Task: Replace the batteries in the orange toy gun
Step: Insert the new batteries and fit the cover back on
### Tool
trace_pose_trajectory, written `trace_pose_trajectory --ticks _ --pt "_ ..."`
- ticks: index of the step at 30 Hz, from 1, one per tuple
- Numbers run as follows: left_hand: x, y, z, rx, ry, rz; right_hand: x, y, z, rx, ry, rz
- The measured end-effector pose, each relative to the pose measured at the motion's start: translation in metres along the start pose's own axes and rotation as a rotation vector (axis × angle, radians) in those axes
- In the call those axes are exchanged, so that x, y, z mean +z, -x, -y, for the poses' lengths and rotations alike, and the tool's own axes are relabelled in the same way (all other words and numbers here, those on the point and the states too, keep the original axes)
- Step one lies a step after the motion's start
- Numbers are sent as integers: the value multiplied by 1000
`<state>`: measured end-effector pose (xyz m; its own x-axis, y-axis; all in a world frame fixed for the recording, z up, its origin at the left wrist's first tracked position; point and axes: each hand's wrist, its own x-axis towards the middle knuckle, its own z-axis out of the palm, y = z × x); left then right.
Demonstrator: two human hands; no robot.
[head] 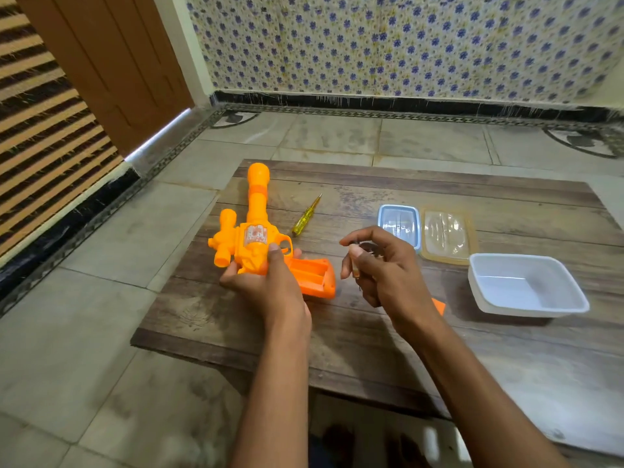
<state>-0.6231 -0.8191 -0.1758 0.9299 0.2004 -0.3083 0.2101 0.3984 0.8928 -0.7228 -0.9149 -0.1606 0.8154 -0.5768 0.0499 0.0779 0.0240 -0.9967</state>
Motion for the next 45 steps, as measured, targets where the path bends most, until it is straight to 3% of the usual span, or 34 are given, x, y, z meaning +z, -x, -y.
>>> trace_pose_trajectory --ticks 10,18,29,35,41,45 --pt "7 0 0 8 80 80 12 -7 -18 -198 169 26" --pt "4 2 7 -35 87 60 21 -7 -21 -270 474 -1" --pt "4 -1 9 -86 115 65 13 -10 -10 -575 728 -43" --pt "3 -4 13 -78 127 31 18 -7 -12 -552 826 84" --pt "6 -1 8 -136 199 47 25 -2 -14 -607 1073 31" --pt "5 -1 9 -149 186 45 29 -2 -15 -583 1102 13"
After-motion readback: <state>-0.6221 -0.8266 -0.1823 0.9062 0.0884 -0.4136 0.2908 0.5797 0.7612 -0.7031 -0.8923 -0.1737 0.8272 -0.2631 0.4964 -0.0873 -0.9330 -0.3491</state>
